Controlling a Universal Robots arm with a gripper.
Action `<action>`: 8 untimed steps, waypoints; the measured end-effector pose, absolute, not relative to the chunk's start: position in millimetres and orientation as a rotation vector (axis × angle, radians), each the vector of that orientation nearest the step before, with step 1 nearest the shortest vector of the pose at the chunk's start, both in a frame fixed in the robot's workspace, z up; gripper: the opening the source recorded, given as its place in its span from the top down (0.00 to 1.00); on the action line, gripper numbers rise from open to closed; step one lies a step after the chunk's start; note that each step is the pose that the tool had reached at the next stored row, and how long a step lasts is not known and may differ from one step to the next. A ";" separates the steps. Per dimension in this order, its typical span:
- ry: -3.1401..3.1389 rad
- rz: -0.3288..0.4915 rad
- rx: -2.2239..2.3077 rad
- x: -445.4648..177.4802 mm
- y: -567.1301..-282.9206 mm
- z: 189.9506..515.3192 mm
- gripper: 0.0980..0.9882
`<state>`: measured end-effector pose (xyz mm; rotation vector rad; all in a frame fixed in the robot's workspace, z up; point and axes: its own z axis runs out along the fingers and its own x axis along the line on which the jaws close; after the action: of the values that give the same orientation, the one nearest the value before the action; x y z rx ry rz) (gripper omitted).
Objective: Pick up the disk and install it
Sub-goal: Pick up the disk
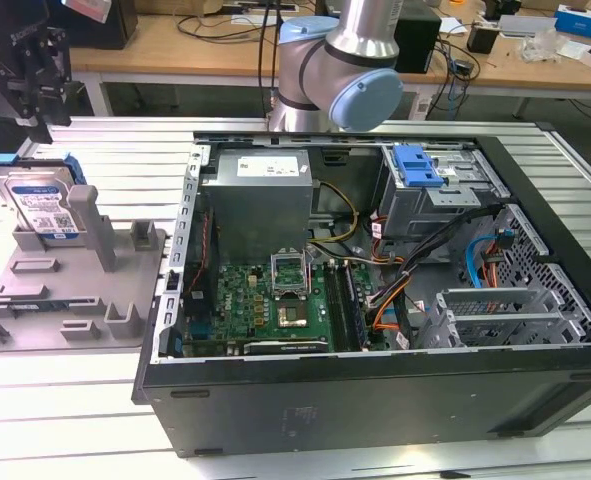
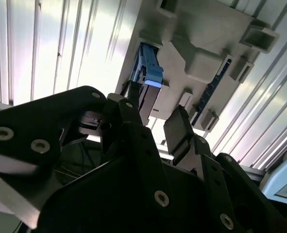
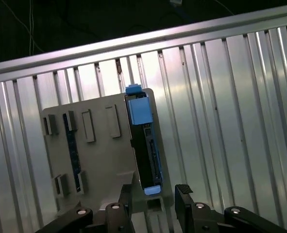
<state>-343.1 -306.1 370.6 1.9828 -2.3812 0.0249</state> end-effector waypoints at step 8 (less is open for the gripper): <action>-2.361 0.083 2.044 -352.6 -301.1 367.5 0.57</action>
<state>-352.6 -301.1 367.5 2.0443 -2.3608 0.0828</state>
